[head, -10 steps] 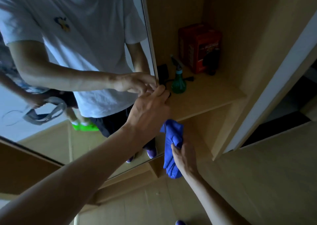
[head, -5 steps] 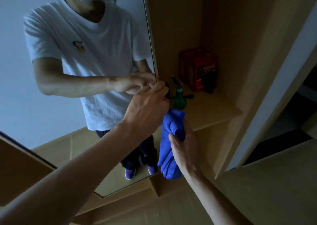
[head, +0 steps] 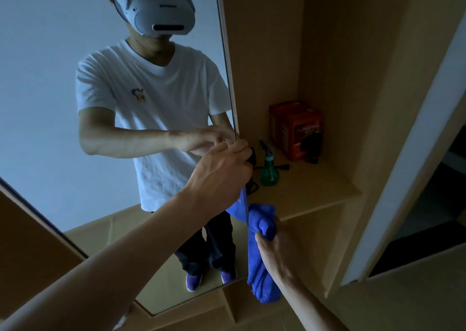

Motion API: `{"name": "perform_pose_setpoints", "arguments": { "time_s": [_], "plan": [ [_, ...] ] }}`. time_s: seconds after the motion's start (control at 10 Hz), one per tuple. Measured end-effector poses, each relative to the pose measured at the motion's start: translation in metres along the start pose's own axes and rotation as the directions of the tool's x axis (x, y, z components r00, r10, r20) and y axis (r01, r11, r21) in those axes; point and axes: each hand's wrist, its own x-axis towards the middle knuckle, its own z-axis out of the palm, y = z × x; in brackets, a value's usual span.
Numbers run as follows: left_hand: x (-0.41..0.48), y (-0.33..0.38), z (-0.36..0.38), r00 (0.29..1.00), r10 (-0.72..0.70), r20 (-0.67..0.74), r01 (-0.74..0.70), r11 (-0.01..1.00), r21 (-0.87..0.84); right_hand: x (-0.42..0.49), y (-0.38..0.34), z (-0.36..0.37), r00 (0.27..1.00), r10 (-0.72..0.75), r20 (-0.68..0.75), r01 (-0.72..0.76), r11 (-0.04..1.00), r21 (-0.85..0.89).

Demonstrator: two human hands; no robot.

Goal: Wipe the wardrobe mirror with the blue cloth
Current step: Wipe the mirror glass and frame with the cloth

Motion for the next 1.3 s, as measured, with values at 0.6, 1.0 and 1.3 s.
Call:
{"name": "perform_pose_setpoints", "arguments": {
  "time_s": [0.6, 1.0, 1.3],
  "plan": [
    [0.027, -0.042, -0.058, 0.969, -0.152, -0.196, 0.163, 0.986, 0.039, 0.01, -0.055, -0.04, 0.879, -0.442, 0.18, 0.269, 0.771, 0.578],
    [0.029, -0.053, -0.065, 0.992, -0.016, -0.128, 0.031, 0.993, 0.113, 0.013, -0.074, -0.048, 0.902, -0.424, 0.081, 0.35, 0.829, 0.436],
    [0.043, -0.068, -0.086, 0.982, -0.098, -0.162, 0.125, 0.978, 0.17, 0.025, -0.138, -0.077, 0.834, -0.546, -0.078, 0.48, 0.648, 0.592]
  ]
}}
